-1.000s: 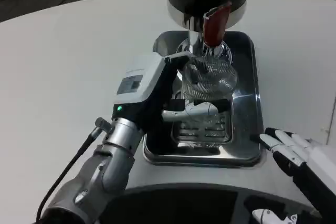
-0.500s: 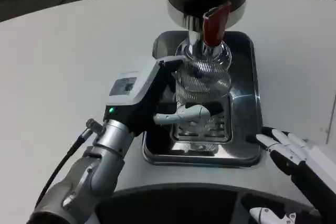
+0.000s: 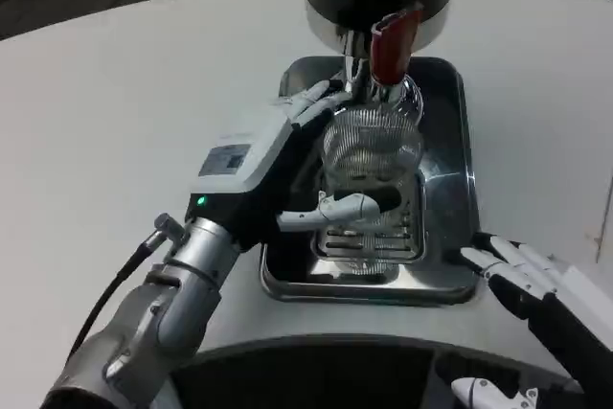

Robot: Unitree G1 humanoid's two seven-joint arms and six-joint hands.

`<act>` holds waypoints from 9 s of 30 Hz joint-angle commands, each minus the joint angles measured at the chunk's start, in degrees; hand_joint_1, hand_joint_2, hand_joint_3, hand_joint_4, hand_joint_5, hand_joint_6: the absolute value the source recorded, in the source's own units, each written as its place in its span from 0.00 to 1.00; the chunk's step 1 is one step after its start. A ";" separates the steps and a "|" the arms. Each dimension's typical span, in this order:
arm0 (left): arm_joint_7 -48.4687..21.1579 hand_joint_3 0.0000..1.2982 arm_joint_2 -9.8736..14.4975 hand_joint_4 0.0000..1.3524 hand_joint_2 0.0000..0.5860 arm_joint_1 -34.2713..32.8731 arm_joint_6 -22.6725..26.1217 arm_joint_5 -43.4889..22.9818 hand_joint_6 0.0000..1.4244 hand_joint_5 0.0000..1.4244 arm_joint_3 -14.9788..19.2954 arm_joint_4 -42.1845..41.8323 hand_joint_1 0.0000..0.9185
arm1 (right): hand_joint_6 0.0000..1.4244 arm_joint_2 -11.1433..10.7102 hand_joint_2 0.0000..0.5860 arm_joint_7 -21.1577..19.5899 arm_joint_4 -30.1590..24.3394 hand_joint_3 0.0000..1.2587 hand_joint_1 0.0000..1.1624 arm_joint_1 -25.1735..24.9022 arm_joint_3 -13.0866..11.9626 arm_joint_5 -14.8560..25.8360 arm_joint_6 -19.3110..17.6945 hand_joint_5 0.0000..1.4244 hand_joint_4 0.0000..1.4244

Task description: Grasp the cup under the faucet to collect the drink, then remove the cup.

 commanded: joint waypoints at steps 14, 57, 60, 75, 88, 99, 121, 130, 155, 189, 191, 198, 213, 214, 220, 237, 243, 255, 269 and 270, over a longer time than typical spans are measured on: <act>0.83 0.10 1.63 0.00 0.15 4.67 -1.51 -0.97 0.06 0.07 3.38 -8.09 0.13 | 0.00 -1.30 0.65 -0.91 -0.58 0.10 0.31 1.75 -0.62 1.49 -0.15 0.00 0.00; -40.24 0.19 6.84 0.15 0.20 9.43 16.03 -45.26 0.19 0.22 20.48 -43.61 0.00 | 0.00 -1.50 0.67 -3.28 2.12 0.11 0.32 -1.44 1.86 0.89 1.06 0.00 0.00; -43.21 0.19 6.90 0.14 0.19 8.17 18.54 -46.79 0.18 0.22 20.27 -43.40 0.00 | 0.00 -1.52 0.67 -3.55 2.02 0.11 0.32 -1.23 1.81 0.87 1.11 0.00 0.00; -53.08 0.16 6.15 0.10 0.18 0.76 29.60 -50.37 0.13 0.17 18.41 -40.80 0.00 | 0.00 -1.76 0.67 -4.20 1.23 0.11 0.32 0.48 0.93 1.63 0.46 0.00 0.00; -56.07 0.14 3.27 0.08 0.18 -5.55 28.88 -49.13 0.12 0.15 16.05 -34.51 0.00 | 0.00 -1.98 0.67 -4.60 0.46 0.11 0.32 1.66 0.83 2.02 0.22 0.00 0.00; -57.88 0.13 2.49 0.08 0.18 -8.41 27.91 -47.98 0.11 0.15 14.43 -30.44 0.00 | 0.00 -2.07 0.67 -4.67 0.97 0.11 0.30 1.38 0.74 2.29 0.58 0.00 0.00; -60.30 0.10 3.41 0.00 0.18 -10.20 19.13 -39.95 0.07 0.07 9.63 -24.69 0.00 | 0.00 -1.75 0.67 -4.73 2.08 0.10 0.30 0.07 -0.21 4.18 2.37 0.00 0.00; -60.28 0.06 3.23 0.00 0.18 -10.59 16.16 -37.87 0.05 0.04 8.36 -22.46 0.00 | 0.00 -1.71 0.67 -5.03 2.83 0.06 0.29 -1.32 -0.43 5.66 4.52 0.00 0.00; -59.40 0.06 3.74 0.00 0.16 -12.18 6.88 -32.09 0.04 0.00 5.97 -17.92 0.00 | 0.00 0.82 0.56 -10.43 8.63 0.00 0.38 -4.14 -2.78 17.14 6.80 0.00 0.00; -56.86 0.07 5.32 0.00 0.18 -11.22 5.04 -32.39 0.04 0.02 8.22 -20.10 0.00 | 0.00 2.04 0.36 -25.04 42.23 0.00 0.65 -21.32 1.98 30.97 -18.02 0.07 0.01; -56.85 0.07 5.33 0.00 0.18 -11.32 4.93 -32.38 0.04 0.02 8.26 -19.99 0.00 | 0.00 2.16 0.36 -25.12 43.21 0.00 0.68 -22.28 2.42 30.96 -18.16 0.07 0.00; -57.00 0.07 5.32 0.00 0.18 -11.64 4.60 -32.55 0.04 0.03 8.42 -19.61 0.00 | 0.00 2.64 0.37 -26.97 47.20 0.00 0.72 -26.07 3.56 30.20 -18.59 0.06 0.00; -57.53 0.08 5.61 0.01 0.18 -12.81 3.78 -32.62 0.04 0.03 8.52 -18.03 0.00 | 0.00 2.65 0.35 -27.65 54.82 0.00 0.72 -33.00 5.33 31.41 -19.48 0.08 0.00; -57.58 0.08 5.62 0.01 0.18 -12.90 3.66 -32.62 0.04 0.03 8.50 -17.85 0.00 | 0.00 2.67 0.35 -27.68 55.13 0.00 0.72 -33.30 5.47 31.46 -19.49 0.08 0.00; -57.76 0.08 5.68 0.01 0.18 -13.71 2.81 -32.47 0.04 0.03 8.31 -16.49 0.00 | 0.00 2.82 0.35 -27.89 57.19 0.00 0.72 -34.91 6.34 31.52 -19.67 0.08 0.00; -58.32 0.09 5.01 0.01 0.18 -15.67 -0.08 -32.10 0.04 0.03 7.40 -12.18 0.00 | 0.00 3.33 0.35 -27.86 60.53 0.00 0.71 -37.79 7.09 32.04 -19.66 0.09 0.01; -58.48 0.09 4.87 0.01 0.18 -16.05 -0.81 -32.10 0.04 0.03 7.11 -11.07 0.00 | 0.00 3.23 0.34 -27.75 61.90 0.00 0.71 -38.50 7.17 32.29 -20.03 0.09 0.01; -58.75 0.09 4.54 0.01 0.18 -16.97 -2.14 -32.06 0.04 0.03 6.99 -8.85 0.00 | 0.00 3.33 0.36 -27.73 64.43 0.00 0.70 -39.90 7.45 32.79 -20.59 0.09 0.01; -58.92 0.09 4.11 0.02 0.19 -18.21 -3.57 -31.75 0.04 0.03 6.86 -6.00 0.00 | 0.00 3.41 0.36 -27.85 67.37 0.00 0.69 -41.54 7.48 33.60 -21.59 0.10 0.04; -58.92 0.09 4.08 0.02 0.19 -18.27 -3.66 -31.74 0.04 0.03 6.85 -5.82 0.00 | 0.00 3.41 0.36 -27.83 67.66 0.00 0.69 -41.68 7.48 33.66 -21.77 0.10 0.04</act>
